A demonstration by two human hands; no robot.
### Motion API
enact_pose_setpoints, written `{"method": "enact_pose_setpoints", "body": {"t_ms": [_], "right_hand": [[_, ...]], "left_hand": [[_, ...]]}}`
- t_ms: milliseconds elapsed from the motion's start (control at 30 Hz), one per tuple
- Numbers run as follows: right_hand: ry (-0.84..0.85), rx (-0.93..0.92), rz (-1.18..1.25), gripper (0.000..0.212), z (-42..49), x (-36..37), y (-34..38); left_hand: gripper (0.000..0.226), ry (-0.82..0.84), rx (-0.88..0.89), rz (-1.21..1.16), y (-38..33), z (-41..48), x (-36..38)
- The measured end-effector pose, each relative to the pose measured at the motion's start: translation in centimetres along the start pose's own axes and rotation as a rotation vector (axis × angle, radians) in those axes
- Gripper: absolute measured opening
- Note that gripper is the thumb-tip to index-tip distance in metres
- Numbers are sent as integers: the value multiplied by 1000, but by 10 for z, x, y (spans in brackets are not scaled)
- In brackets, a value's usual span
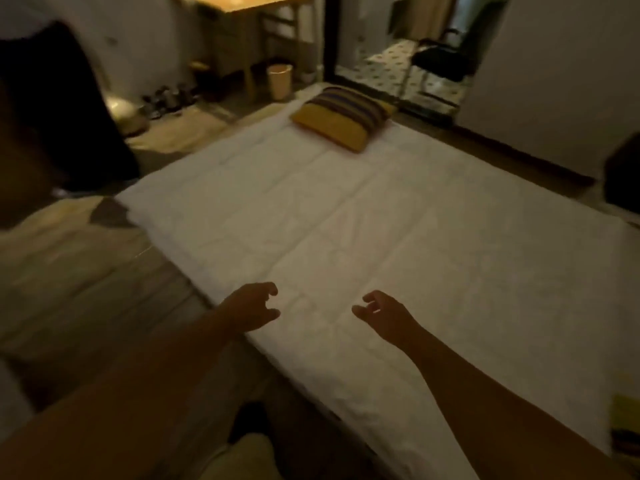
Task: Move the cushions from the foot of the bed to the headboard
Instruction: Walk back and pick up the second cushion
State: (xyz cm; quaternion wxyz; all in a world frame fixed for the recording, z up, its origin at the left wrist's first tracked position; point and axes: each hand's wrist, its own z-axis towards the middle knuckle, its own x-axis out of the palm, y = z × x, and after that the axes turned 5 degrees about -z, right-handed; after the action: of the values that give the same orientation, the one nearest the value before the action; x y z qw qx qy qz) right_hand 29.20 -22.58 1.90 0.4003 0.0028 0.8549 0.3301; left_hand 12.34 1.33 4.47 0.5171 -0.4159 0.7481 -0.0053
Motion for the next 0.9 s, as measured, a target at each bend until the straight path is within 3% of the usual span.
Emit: {"method": "enact_pose_setpoints", "body": {"t_ms": [167,467,700,900], "right_hand": [[123,-150,-80,47,59,75,131],[257,-280,-233,47,147,207,356],[304,-393,-321,45,208,271,464],[340,-372,-347,39,297,310,534]], "left_hand": [[48,-56,-156,-188,133,-17,-45],[55,-175,-395,-285,344,-28,-150],[52,-220,-436,-295,441,2,-216],[49,-221,-437,-245,508,63,-277]]}}
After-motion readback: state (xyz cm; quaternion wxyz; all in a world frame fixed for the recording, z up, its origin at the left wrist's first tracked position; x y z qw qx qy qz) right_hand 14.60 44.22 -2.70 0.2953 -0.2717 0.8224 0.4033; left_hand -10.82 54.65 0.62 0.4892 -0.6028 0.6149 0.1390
